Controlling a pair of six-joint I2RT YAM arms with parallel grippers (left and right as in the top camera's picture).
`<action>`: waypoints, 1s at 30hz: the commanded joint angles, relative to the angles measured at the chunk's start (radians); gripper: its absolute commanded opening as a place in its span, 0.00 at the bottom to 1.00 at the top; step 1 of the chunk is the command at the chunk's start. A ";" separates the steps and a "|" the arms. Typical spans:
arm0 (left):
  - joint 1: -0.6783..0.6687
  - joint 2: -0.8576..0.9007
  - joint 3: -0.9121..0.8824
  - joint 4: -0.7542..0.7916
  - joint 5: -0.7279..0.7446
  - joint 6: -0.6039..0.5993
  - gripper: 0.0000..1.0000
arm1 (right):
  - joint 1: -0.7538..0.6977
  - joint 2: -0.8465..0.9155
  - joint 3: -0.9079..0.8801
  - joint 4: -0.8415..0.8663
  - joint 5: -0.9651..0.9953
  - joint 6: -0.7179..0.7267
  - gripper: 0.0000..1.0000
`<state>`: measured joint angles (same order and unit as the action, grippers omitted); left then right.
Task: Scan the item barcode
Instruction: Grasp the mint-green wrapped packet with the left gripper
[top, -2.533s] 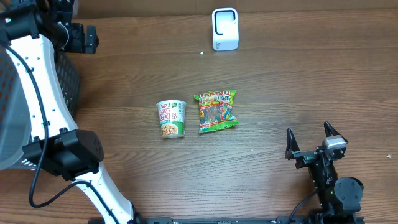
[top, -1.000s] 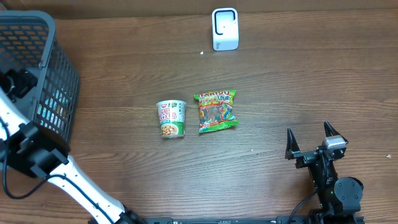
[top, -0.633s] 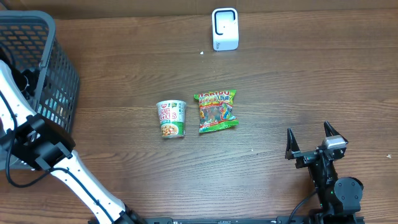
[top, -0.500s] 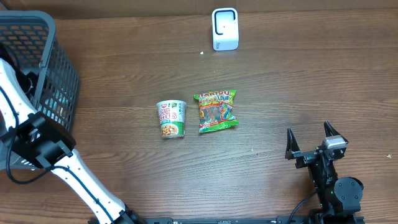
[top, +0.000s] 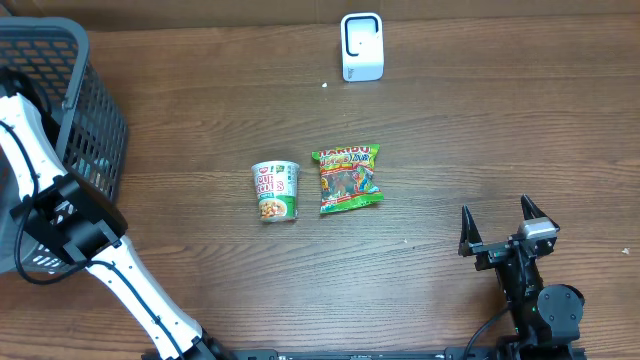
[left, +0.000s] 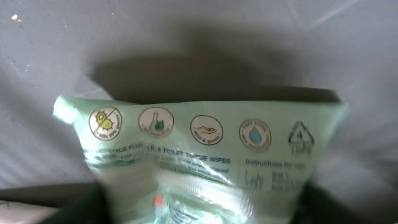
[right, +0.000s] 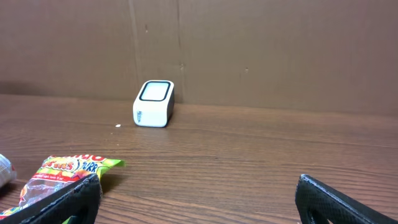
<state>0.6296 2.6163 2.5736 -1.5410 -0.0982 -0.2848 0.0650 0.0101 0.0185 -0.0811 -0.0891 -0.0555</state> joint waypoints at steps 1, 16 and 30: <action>-0.004 0.028 -0.019 0.008 -0.006 0.001 0.35 | -0.006 -0.007 -0.010 0.005 0.006 0.002 1.00; -0.002 -0.138 0.060 -0.031 -0.006 0.008 0.04 | -0.006 -0.007 -0.010 0.005 0.006 0.002 1.00; -0.001 -0.339 0.062 -0.056 0.031 0.021 0.04 | -0.006 -0.007 -0.010 0.005 0.006 0.002 1.00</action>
<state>0.6224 2.2784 2.6316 -1.5848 -0.1081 -0.2852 0.0650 0.0101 0.0185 -0.0807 -0.0891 -0.0559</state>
